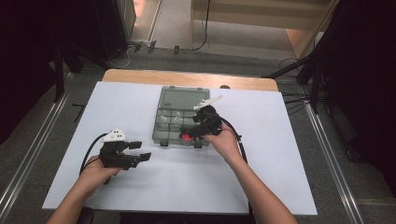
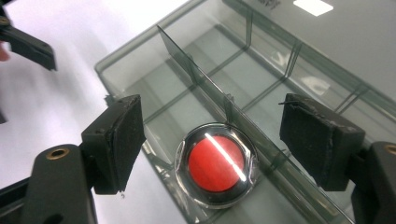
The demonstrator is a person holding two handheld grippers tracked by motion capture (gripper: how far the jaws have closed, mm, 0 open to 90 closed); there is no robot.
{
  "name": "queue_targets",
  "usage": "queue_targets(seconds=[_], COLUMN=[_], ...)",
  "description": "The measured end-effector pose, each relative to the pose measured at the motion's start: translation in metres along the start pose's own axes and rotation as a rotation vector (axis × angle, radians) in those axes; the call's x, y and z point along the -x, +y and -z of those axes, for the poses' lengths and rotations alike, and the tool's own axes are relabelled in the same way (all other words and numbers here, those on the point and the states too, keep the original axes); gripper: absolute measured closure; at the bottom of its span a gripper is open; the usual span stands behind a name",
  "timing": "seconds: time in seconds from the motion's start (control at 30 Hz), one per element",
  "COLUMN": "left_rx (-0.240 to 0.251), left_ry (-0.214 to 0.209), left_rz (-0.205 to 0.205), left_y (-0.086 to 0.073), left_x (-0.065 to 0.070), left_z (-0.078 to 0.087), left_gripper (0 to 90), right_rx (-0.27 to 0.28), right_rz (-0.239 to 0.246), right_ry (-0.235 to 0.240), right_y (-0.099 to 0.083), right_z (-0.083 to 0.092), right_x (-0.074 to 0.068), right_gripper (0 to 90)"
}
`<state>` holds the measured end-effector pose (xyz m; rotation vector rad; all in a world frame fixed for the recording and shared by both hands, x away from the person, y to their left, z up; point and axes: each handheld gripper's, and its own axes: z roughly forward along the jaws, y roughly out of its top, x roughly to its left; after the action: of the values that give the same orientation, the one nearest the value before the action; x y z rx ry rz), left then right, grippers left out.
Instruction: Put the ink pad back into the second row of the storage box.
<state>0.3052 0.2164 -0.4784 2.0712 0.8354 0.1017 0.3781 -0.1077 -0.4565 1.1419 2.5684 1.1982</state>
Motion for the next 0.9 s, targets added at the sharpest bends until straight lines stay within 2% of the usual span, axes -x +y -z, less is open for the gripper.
queue_targets(seconds=[0.27, 0.5, 0.7, 0.9], left_rx=[0.003, -0.013, -0.004, -0.005], left_ry=[0.011, 0.022, 0.001, 0.0], left_rz=[0.004, 0.011, 0.029, 0.054], left_y=[0.002, 0.005, 0.011, 0.015], left_x=[0.0, -0.001, -0.004, -0.009], left_z=[-0.001, -0.004, -0.005, -0.007], left_gripper=[33.4, 33.4, 33.3, 33.3], right_rx=[0.031, 0.053, 0.057, 0.07], right_rz=[-0.018, -0.045, -0.057, -0.077], right_ry=[0.014, 0.01, 0.008, 0.004], right_y=[-0.012, -0.018, -0.02, -0.022], right_z=[0.017, 0.024, 0.025, 0.03], right_x=[0.005, 0.015, 0.02, 0.024], right_gripper=[24.3, 24.6, 24.5, 24.5])
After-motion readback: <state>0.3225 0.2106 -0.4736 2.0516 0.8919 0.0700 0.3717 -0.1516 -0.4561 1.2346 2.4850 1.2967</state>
